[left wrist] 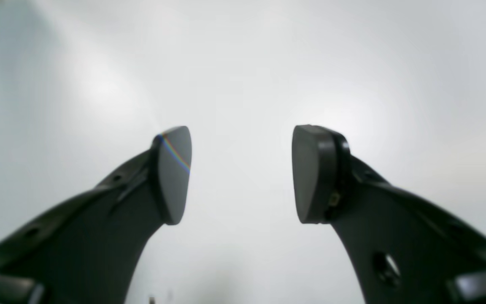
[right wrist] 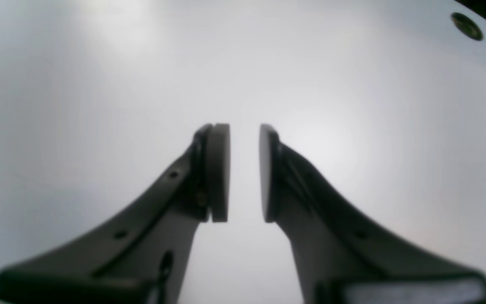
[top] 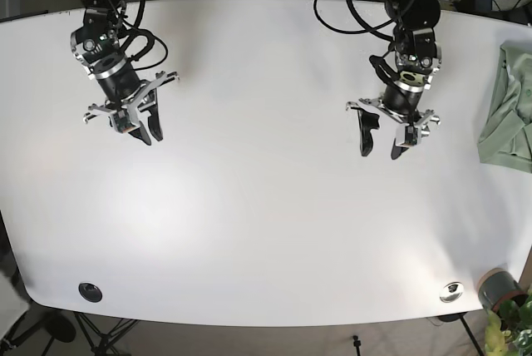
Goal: Fold the T-shirt properly
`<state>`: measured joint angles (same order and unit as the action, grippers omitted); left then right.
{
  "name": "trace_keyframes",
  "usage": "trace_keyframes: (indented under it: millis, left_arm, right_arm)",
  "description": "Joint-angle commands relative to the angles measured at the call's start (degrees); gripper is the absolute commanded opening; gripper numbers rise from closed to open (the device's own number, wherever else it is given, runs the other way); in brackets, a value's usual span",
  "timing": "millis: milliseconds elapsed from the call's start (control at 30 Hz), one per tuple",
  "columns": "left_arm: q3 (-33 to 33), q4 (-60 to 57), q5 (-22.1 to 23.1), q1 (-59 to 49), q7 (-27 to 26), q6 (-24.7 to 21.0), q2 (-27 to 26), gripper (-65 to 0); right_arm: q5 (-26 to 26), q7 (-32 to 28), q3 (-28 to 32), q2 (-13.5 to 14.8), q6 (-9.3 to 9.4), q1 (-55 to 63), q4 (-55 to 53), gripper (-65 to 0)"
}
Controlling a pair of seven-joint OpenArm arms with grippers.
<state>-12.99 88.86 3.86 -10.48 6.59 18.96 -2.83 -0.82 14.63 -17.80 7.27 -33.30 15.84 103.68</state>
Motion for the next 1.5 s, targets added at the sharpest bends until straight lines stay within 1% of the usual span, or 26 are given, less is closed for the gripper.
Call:
trace_keyframes:
  millis: [0,133,367,567,733,867,1000,1067,1167,1300,1467]
  left_arm:
    - [-0.15,4.11,0.67,-0.2,-1.8,-0.19,0.94,-30.8]
    - [-0.06,9.03,0.67,-3.37,-1.71,-0.1,2.08,-30.8]
    - [-0.06,15.1,0.85,-9.34,-1.71,-0.1,2.35,-30.8]
    - [-0.06,15.62,1.02,-12.51,-1.71,-0.02,2.26,-31.0]
    - [-0.15,14.22,1.02,-12.77,-1.71,-0.02,2.26,-31.0]
    - [-0.06,14.04,1.02,-12.68,-1.71,-0.02,2.26,-30.8]
    - [0.11,14.04,1.02,-12.51,-1.62,-0.02,2.26,-30.7]
    - [1.7,14.04,1.02,-12.51,-1.62,-0.02,2.17,-30.7]
    - [3.54,14.04,0.85,-12.42,-1.62,-0.02,1.91,-30.7]
    - [4.95,14.04,0.67,-10.84,-1.62,-0.02,2.17,-30.7]
    - [5.13,13.95,0.58,-9.87,-1.62,-0.1,2.35,-30.8]
  right_arm:
    - [-2.92,-1.75,-1.76,0.51,0.2,1.09,3.53,-54.1]
    - [-5.99,-1.75,-3.96,0.51,0.2,5.13,6.78,-54.1]
    - [-9.77,-1.67,-4.4,0.51,0.2,11.55,8.98,-54.1]
    - [-13.55,-1.58,-4.13,0.16,0.2,14.54,8.98,-54.1]
    - [-13.55,-1.4,-3.96,0.07,0.2,14.1,8.72,-53.7]
    - [-13.38,-1.05,-3.96,0.25,0.38,11.29,8.54,-53.3]
    - [-13.29,3.17,-4.04,0.51,0.38,7.24,6.96,-52.6]
    - [-13.2,6.25,-4.4,1.39,0.29,3.73,5.55,-48.5]
    - [-13.2,8.44,-4.31,2.62,0.29,-0.41,2.74,-41.7]
    - [-13.2,8.71,-4.04,4.21,0.64,-5.15,-0.95,-35.7]
    - [-13.2,8.8,-3.96,5.96,0.73,-9.73,-5.88,-30.6]
